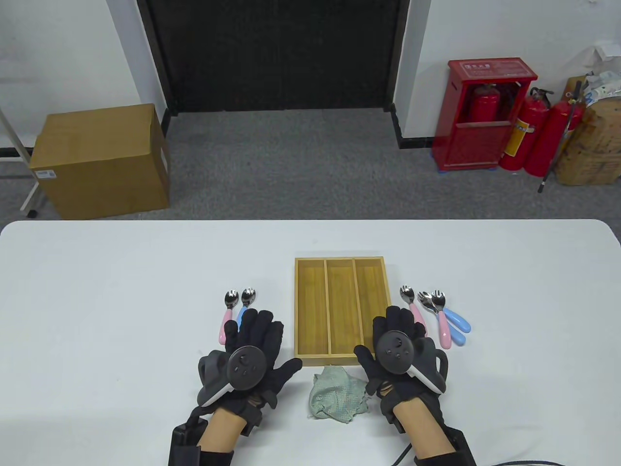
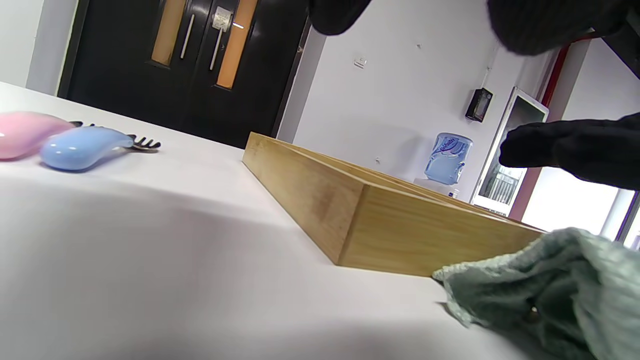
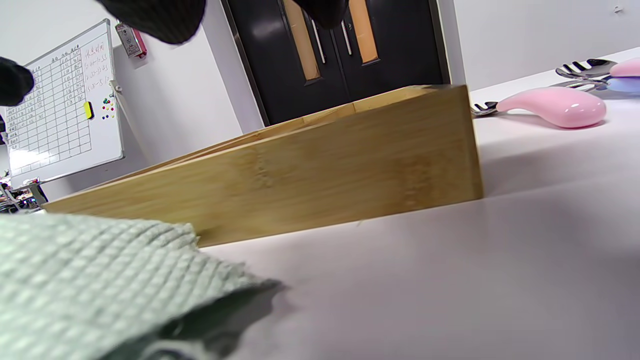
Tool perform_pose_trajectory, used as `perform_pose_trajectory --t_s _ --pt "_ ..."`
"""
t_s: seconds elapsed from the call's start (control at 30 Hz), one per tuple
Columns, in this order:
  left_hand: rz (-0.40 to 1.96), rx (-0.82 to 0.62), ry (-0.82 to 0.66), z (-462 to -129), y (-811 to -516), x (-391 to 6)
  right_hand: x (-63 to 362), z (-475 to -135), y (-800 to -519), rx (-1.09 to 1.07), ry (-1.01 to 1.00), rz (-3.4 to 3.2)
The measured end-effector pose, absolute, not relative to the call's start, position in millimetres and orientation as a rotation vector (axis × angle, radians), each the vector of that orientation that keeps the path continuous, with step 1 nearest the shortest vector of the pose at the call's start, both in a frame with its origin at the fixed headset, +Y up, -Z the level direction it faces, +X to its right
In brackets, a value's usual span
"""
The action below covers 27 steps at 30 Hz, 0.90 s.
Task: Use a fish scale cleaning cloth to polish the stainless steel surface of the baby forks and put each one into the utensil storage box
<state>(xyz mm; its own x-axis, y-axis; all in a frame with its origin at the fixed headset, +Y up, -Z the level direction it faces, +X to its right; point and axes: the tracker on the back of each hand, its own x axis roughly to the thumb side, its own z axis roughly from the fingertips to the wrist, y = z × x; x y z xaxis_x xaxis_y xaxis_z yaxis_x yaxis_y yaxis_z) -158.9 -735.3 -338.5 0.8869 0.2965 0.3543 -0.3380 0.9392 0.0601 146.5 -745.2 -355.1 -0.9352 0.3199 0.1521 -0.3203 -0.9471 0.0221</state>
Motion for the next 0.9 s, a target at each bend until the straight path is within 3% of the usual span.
perform_pose_trajectory --t_s 0.23,0.37,0.67,0.9 --pt "0.297 0.149 -0.449 -332.6 -727.1 -155.6 148.8 -353.7 -744.2 0.201 -0.013 2.806" --pt "0.219 0.036 -0.560 -330.5 -730.4 -139.9 150.9 -353.4 -743.1 0.187 -0.018 2.794" --pt "-0.039 -0.075 -0.716 -319.1 -746.5 -92.6 150.1 -355.5 -745.2 0.187 -0.001 2.797" --pt "-0.167 0.002 -0.823 -312.6 -756.7 -70.2 149.4 -356.3 -745.9 0.190 0.011 2.797"
